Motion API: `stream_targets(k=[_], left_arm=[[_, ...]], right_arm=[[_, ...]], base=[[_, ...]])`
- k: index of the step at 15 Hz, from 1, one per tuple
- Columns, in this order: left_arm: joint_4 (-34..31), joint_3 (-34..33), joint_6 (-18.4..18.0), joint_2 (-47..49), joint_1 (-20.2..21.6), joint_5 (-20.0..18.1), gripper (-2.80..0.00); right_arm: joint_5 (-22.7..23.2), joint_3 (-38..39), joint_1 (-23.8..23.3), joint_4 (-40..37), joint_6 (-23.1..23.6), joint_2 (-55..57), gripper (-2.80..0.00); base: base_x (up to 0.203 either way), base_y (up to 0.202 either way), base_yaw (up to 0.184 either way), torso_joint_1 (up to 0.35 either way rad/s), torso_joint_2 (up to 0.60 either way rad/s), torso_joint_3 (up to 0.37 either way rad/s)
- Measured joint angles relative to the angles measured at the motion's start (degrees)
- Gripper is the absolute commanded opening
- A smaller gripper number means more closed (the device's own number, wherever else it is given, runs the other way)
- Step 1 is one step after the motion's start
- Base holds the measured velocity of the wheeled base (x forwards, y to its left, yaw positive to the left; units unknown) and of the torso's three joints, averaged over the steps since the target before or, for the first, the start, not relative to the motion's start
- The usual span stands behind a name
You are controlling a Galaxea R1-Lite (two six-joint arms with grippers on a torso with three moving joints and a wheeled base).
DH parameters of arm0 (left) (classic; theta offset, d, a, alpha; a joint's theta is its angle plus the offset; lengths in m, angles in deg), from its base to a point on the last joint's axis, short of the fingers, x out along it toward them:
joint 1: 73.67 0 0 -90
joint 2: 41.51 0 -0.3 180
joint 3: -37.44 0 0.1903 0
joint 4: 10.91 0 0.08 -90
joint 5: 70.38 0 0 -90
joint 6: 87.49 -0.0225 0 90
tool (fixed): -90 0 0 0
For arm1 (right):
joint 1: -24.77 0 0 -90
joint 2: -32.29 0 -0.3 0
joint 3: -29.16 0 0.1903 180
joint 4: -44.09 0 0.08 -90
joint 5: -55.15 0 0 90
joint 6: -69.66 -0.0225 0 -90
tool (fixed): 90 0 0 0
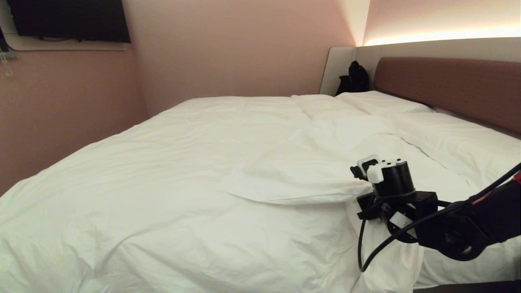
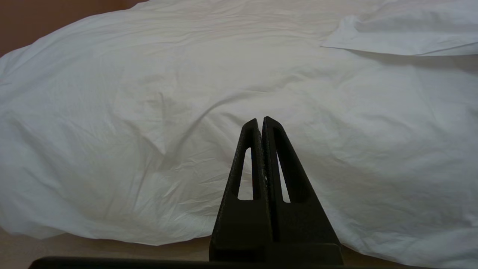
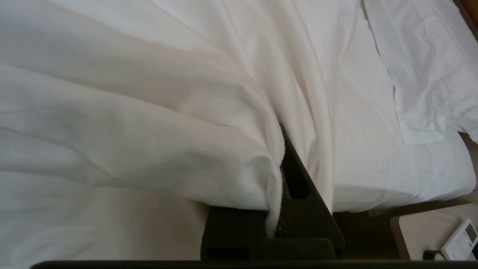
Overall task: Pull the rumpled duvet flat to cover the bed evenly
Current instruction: Flatten the corners of the folded blanket
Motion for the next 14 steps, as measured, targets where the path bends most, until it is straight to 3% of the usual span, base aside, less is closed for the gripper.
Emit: stream_targets(k=[14], left_arm=[[0.02,0.00,0.00,0.00,0.00,-0.02,-2.80]], right_arm=[[-0.55,11.78,-0.85,0.02,-5.80,-9.23,-2.80]], base=[[0.000,0.000,0.000,0.000,0.00,0.000]])
